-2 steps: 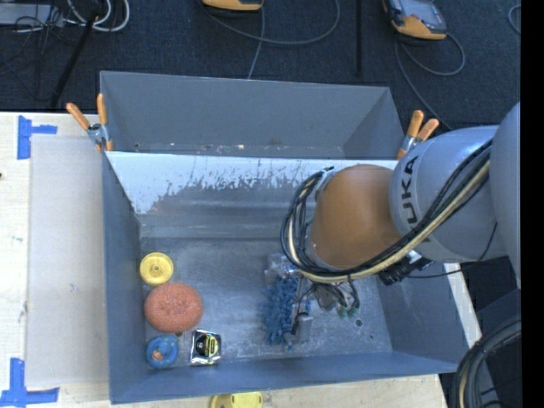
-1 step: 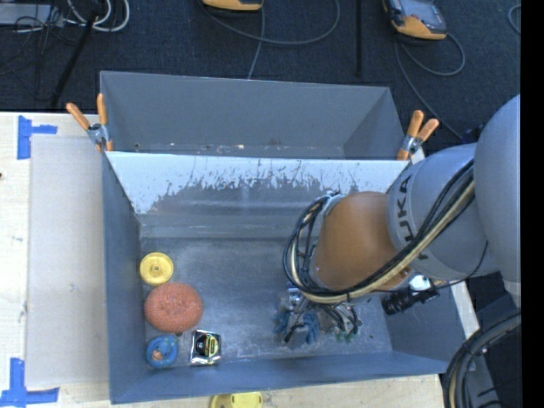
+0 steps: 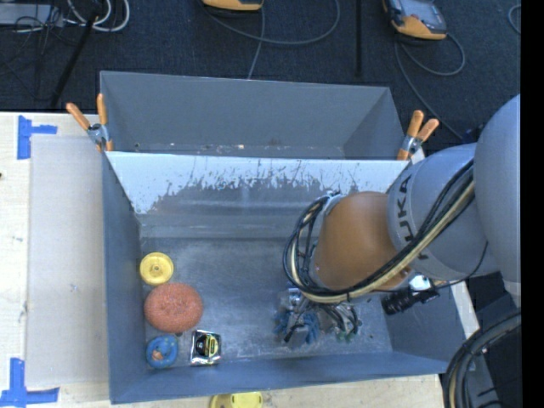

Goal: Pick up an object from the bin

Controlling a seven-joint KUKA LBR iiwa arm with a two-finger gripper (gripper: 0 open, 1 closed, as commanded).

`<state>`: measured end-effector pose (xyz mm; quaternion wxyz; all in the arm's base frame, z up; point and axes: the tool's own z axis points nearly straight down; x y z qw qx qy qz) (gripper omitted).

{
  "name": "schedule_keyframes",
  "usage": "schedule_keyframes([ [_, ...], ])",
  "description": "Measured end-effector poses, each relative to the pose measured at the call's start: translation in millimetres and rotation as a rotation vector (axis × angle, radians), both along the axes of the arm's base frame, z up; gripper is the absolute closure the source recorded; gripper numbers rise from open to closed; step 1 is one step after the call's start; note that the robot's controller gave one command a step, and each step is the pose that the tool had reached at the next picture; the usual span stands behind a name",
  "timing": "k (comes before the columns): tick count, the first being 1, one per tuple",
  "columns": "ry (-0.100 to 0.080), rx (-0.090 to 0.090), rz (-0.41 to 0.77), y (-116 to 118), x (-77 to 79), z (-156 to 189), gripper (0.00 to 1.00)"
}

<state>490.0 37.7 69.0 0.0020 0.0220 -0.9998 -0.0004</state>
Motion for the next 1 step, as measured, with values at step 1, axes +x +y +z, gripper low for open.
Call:
schedule_keyframes([
  [1,-0.005,0.0,-0.031,18.7,17.9,150.0,1.0],
])
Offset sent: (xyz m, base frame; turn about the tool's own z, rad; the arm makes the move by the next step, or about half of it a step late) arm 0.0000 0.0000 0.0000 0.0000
